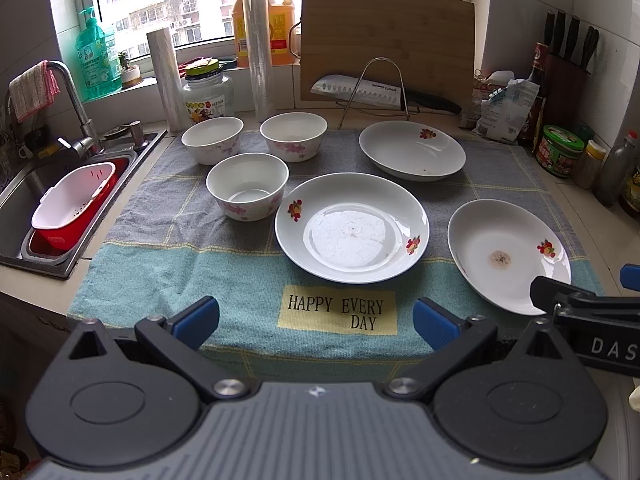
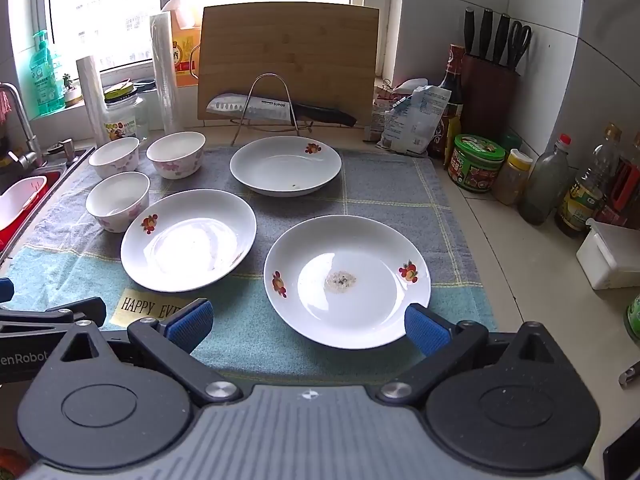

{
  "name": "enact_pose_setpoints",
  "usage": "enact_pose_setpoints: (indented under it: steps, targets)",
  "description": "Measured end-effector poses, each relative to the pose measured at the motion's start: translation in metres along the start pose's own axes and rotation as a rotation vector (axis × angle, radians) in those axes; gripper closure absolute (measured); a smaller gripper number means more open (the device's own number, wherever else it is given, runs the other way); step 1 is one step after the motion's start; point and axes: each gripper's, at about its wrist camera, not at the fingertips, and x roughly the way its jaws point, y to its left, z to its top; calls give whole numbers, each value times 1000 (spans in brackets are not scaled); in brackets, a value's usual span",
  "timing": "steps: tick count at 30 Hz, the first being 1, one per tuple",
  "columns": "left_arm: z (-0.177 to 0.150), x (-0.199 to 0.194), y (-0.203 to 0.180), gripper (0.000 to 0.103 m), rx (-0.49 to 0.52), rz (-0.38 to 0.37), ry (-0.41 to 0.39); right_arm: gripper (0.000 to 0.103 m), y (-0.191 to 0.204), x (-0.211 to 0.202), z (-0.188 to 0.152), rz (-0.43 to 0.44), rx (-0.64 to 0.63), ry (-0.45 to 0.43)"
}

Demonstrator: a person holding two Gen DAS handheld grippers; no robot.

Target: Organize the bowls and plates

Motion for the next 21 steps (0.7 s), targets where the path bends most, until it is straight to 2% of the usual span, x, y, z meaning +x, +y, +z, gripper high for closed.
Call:
enact_pose_setpoints:
  steps: [21]
  targets:
    - [1, -5, -3, 1, -11, 16, -5, 0, -3, 0, 2, 10, 2, -15]
